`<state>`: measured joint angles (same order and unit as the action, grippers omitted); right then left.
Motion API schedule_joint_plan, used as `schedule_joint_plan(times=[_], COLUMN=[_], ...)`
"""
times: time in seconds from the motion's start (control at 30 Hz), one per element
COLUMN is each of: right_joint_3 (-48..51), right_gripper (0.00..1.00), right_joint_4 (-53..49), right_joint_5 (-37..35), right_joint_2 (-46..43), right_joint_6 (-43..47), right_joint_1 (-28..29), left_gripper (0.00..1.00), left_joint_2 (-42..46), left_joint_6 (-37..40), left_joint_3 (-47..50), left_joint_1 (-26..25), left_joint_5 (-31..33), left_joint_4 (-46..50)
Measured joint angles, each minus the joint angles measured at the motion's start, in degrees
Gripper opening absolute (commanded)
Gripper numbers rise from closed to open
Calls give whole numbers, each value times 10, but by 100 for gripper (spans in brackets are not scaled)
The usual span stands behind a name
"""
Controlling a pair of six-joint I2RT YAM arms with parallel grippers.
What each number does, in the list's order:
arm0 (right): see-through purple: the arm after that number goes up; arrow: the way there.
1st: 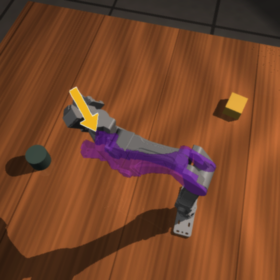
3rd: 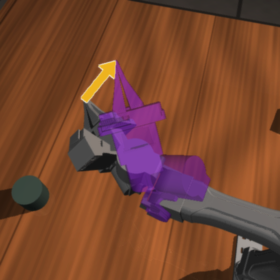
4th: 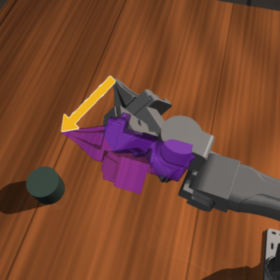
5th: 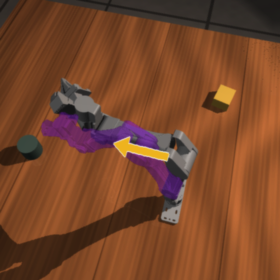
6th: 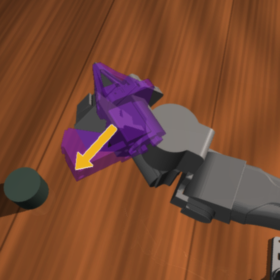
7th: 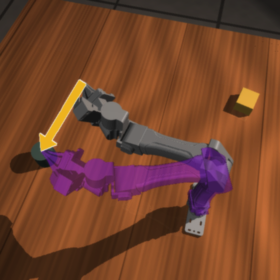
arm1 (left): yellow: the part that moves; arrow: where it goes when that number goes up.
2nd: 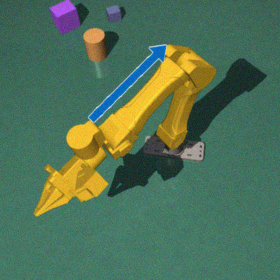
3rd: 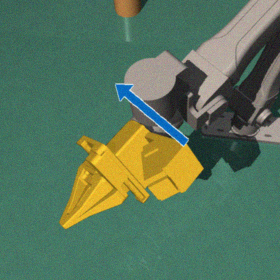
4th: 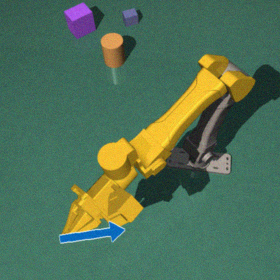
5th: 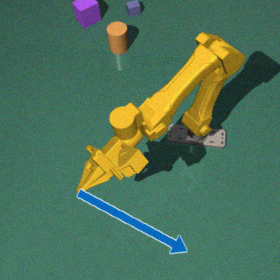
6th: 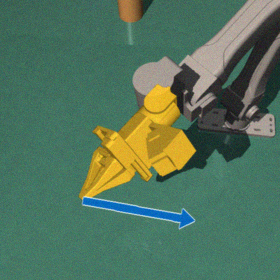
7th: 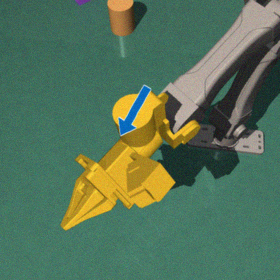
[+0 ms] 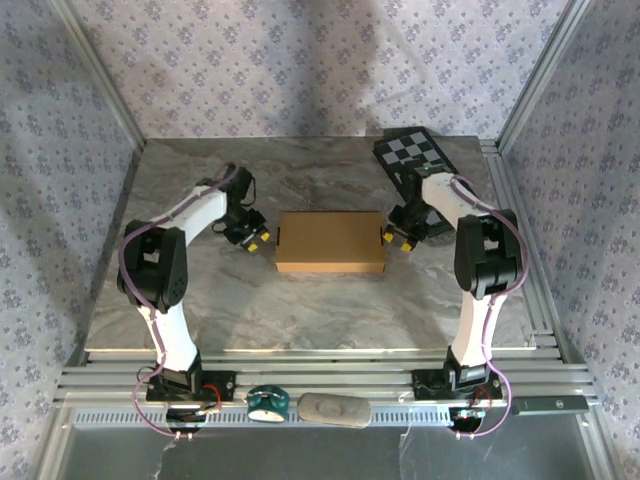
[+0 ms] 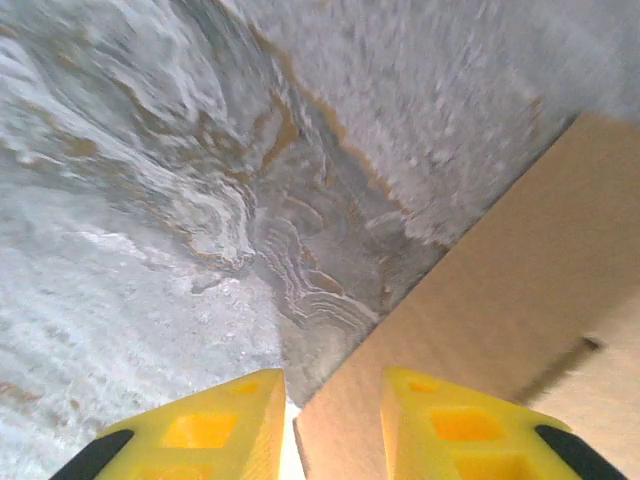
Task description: Fold the paper box
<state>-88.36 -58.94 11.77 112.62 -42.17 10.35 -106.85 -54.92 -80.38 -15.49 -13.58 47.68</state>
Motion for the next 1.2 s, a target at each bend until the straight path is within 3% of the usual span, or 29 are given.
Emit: schedule_joint_plan(times=[0.2, 0.3, 0.57, 0.87, 1.2], right_joint_3=[-152, -202, -229, -256, -256], right_gripper=[65, 67, 68, 64, 43], right_joint_4=[-12, -10, -9, -11, -19], right_joint_5=[25, 35, 50, 61, 60], right_joint_2=[41, 76, 163, 197, 198], right_joint_6=[-53, -90, -160, -172, -166], right_joint_1=[-33, -26, -10, 17, 24], left_gripper=[54, 63, 67, 67, 49], left_joint_2=[-42, -88, -195, -222, -223], left_joint_6=[-66, -104, -163, -183, -182], left_joint_3=[-146, -211, -287, -287, -281], left_joint_1=[16, 15, 14, -11, -23], left_joint_5=[9, 8, -14, -52, -64], left_joint_4=[33, 50, 80, 75, 60])
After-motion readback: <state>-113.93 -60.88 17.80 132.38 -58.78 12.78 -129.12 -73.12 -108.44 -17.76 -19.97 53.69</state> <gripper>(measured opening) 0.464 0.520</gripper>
